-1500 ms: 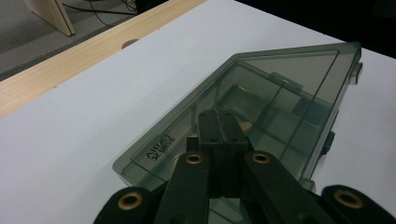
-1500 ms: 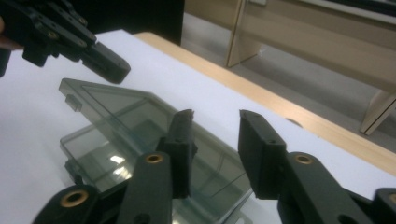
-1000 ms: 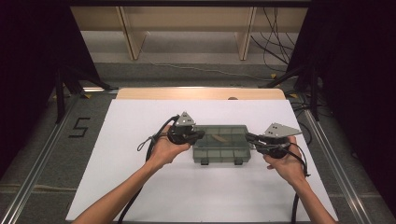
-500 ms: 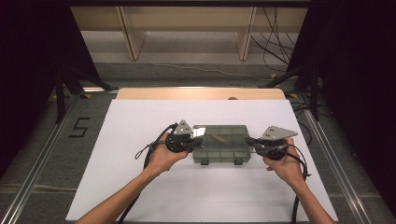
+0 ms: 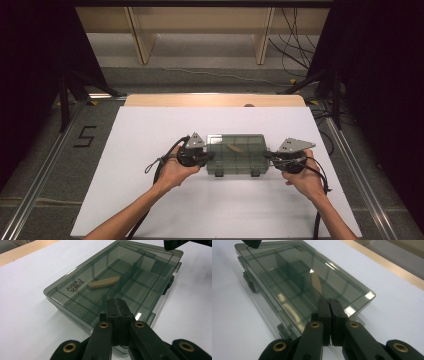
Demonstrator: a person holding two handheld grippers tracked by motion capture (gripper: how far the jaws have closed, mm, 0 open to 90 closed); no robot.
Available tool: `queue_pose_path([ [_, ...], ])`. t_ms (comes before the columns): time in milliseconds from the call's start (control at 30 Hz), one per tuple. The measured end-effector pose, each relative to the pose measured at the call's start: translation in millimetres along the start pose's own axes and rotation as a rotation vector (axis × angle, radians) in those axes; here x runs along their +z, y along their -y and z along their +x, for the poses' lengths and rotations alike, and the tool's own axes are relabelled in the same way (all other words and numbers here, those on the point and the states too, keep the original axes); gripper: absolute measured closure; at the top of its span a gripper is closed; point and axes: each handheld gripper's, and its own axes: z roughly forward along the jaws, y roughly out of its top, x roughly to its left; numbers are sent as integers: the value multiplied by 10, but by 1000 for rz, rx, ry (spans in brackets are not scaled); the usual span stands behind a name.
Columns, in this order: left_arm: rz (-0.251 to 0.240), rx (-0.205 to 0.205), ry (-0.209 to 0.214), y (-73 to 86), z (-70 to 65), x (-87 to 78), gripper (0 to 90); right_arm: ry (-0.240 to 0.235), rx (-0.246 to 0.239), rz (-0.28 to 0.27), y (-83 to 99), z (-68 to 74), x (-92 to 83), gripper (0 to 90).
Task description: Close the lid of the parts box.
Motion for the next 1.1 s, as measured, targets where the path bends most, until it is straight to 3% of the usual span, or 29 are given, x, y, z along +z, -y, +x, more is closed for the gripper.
queue_pose_path([
  [400,7,3,-1,31,-7,16,897,-26,-16,25,19,26,38,889],
  [1100,10,11,-7,86,-21,55,897,-26,-22,44,39,52,80,889],
])
